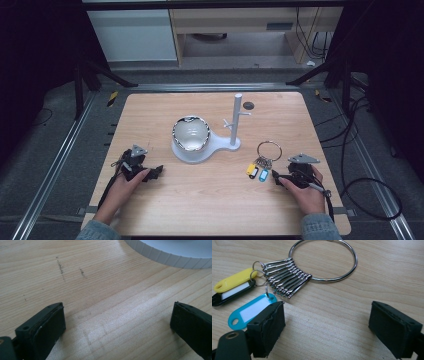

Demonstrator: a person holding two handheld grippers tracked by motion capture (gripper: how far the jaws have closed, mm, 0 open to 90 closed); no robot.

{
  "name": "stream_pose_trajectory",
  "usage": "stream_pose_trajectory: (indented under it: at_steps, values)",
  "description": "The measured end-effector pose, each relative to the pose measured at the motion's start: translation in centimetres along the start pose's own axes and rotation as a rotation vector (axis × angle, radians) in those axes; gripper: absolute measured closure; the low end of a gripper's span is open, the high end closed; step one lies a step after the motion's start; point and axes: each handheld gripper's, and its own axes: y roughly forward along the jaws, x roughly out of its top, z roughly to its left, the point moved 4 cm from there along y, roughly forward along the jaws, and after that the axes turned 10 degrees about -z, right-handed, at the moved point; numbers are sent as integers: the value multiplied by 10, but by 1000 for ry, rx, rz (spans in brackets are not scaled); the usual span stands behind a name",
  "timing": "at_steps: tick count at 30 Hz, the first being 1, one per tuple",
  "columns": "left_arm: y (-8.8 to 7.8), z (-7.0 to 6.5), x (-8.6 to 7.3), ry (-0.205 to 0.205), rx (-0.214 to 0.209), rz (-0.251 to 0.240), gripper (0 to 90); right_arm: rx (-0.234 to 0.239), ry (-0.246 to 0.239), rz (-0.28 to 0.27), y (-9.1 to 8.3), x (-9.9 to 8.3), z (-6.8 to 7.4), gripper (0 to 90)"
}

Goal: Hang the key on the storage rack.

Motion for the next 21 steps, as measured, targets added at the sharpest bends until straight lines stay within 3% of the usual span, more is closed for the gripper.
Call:
stream_pose_trajectory:
  at_steps: [2,3,4,5,8,10,11,17,21]
  values:
    - [0,0,0,0,0,0,0,2,-1,-12,-1,1,0,260]
    - [0,0,0,0,0,0,0,2,-1,-12,-1,1,0,260]
    - [0,0,0,0,0,0,0,6,-5,-15,-2,2,1,354]
    - [0,0,0,0,0,0,0,6,-5,-15,-2,2,1,354]
    - [0,0,0,1,0,0,0,6,-33,-37,-7,8,4,491]
    - [0,0,0,0,0,0,0,8,-43,-52,-8,10,6,525]
    - [0,0,0,0,0,0,0,16,-54,-71,-9,14,9,617]
    - [0,0,0,0,-1,-1,0,57,-70,-89,-9,21,19,760]
    - [0,0,0,0,-1,-1,0,71,-69,-101,-6,24,24,770]
